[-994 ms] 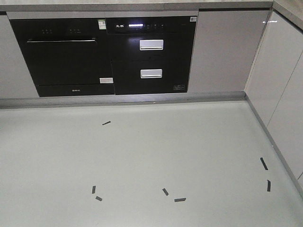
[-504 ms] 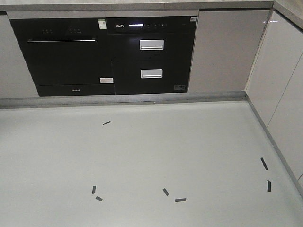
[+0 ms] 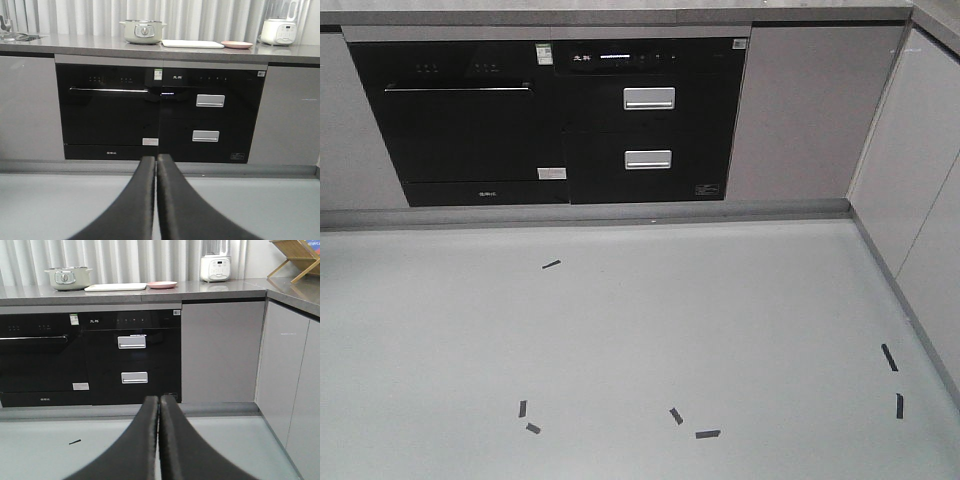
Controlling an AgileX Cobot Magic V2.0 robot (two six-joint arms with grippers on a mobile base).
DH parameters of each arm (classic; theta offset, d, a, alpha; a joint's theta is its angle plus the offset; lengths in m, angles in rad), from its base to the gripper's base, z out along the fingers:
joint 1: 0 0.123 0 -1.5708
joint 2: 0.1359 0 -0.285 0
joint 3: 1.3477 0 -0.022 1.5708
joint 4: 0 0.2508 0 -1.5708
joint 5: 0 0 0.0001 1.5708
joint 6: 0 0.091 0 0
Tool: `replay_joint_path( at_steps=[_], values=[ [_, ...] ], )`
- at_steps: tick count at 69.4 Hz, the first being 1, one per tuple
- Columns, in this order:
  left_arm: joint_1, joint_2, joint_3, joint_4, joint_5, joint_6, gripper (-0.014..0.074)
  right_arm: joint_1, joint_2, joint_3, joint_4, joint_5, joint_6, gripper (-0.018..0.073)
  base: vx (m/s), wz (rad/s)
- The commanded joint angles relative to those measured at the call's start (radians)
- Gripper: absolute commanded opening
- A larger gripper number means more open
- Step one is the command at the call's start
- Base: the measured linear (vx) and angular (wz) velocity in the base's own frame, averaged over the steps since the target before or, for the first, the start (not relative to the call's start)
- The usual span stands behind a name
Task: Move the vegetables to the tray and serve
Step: 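Drive the base toward the counter with both arms stowed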
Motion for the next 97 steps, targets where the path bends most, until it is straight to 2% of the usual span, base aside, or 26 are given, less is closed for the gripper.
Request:
replay_joint_path(
  at_steps=[1,97],
  values=[
    [0.003,-0.006,0.01,-0.006,-0.074,0.0,-0.0006,-0.005,-0.003,0.007,-0.006,-0.078,0.0,-0.0004,0.09,0.02],
    [0.003,-0.006,0.01,-0.006,-0.074,0.0,-0.0006,-0.005,-0.003,0.007,-0.006,-0.078,0.0,-0.0004,0.1,0.04]
  ],
)
